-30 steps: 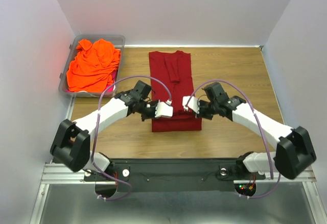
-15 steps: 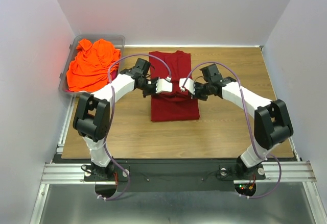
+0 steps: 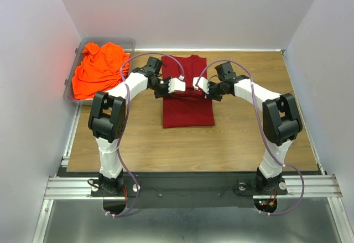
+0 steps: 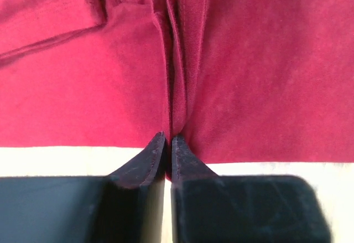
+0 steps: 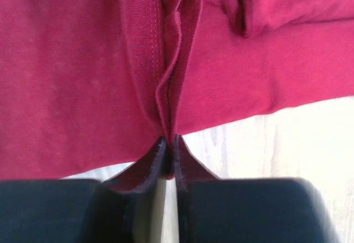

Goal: Fold and stack the t-shirts
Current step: Fold the tshirt

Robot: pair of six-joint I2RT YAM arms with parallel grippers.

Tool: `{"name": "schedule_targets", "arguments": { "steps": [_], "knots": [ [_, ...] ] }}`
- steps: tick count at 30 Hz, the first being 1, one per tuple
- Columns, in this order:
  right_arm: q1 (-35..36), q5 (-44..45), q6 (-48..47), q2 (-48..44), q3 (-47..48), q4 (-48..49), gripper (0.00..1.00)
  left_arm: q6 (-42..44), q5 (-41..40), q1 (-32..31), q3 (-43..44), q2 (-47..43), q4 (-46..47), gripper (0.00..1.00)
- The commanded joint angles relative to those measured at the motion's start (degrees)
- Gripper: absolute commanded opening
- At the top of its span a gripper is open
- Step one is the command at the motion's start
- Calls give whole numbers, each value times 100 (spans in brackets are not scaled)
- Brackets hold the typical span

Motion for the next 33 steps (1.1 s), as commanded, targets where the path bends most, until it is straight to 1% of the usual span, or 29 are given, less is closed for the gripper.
{"name": "schedule_targets", "arguments": {
  "steps": [1,2,3,4,5,9,11,12,13,15,16,17,18,20,22,26,28,33],
  "knots": [
    [-47,158,177,93,520,229,24,-201,-137,86,348,-29,194,42],
    [-65,176,255,93,573,237,36,-272,-207,104,348,-55,369,51],
    [-82,194,387,84,617,238,53,-360,-208,130,348,-90,457,54],
    [-91,220,423,15,644,238,58,-439,-217,182,348,-169,519,57],
    [-100,220,441,-56,635,246,59,-553,-208,200,366,-231,607,57],
    [-100,247,730,-477,469,238,60,-896,-182,306,366,-538,687,59],
    [-100,168,853,-890,267,220,59,-1020,-42,350,129,-837,600,58],
    [-109,133,958,-1057,5,203,56,-1038,28,359,-11,-960,547,58],
    [-91,37,959,-1189,-154,98,55,-1055,107,350,-421,-1274,511,58],
    [-30,-8,959,-1549,-445,-52,52,-1073,336,324,-924,-1610,555,57],
    [14,-17,959,-1646,-777,-122,50,-1116,372,280,-1170,-1925,581,57],
    [110,-34,951,-1856,-928,-218,49,-1126,389,175,-1642,-2067,651,57],
    [180,9,951,-1954,-1295,-237,49,-1152,381,105,-1873,-2329,721,57],
    [426,44,924,-2130,-1596,-228,48,-1187,250,-62,-2469,-2551,914,57],
    [602,71,942,-2192,-1842,-202,48,-1187,100,-352,-2910,-2753,1029,58],
    [708,141,916,-2069,-2080,35,51,-1196,-234,-757,-3430,-2851,1328,59],
    [752,150,906,-1938,-2142,158,53,-1248,-401,-924,-3597,-2816,1547,59],
    [823,124,828,-1630,-2221,316,55,-1293,-516,-995,-3598,-2561,1776,60]
  ]
}}
